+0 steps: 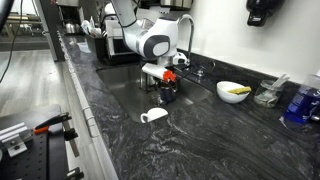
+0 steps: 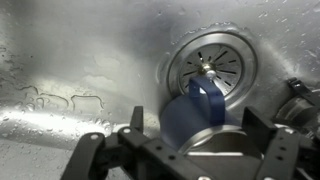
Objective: Put the black cup slightly over the drain
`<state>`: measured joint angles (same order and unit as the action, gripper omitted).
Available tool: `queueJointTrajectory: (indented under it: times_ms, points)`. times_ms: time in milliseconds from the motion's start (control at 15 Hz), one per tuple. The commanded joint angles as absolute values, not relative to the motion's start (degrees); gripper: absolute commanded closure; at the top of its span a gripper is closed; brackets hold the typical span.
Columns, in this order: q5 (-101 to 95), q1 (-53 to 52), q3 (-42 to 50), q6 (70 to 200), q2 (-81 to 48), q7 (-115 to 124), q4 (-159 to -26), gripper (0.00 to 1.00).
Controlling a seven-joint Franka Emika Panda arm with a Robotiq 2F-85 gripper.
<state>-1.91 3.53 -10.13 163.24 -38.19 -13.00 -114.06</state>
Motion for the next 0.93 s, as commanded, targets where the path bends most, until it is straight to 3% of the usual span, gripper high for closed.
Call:
queueJointTrajectory:
  times_ms: [0, 867]
  points:
    - [-1.9, 3.14, -9.95, 158.72, -35.03, -13.42, -114.84, 0.0]
    - [-0.28, 3.97, -10.58, 140.83, -23.01, -20.42, -118.64, 0.0]
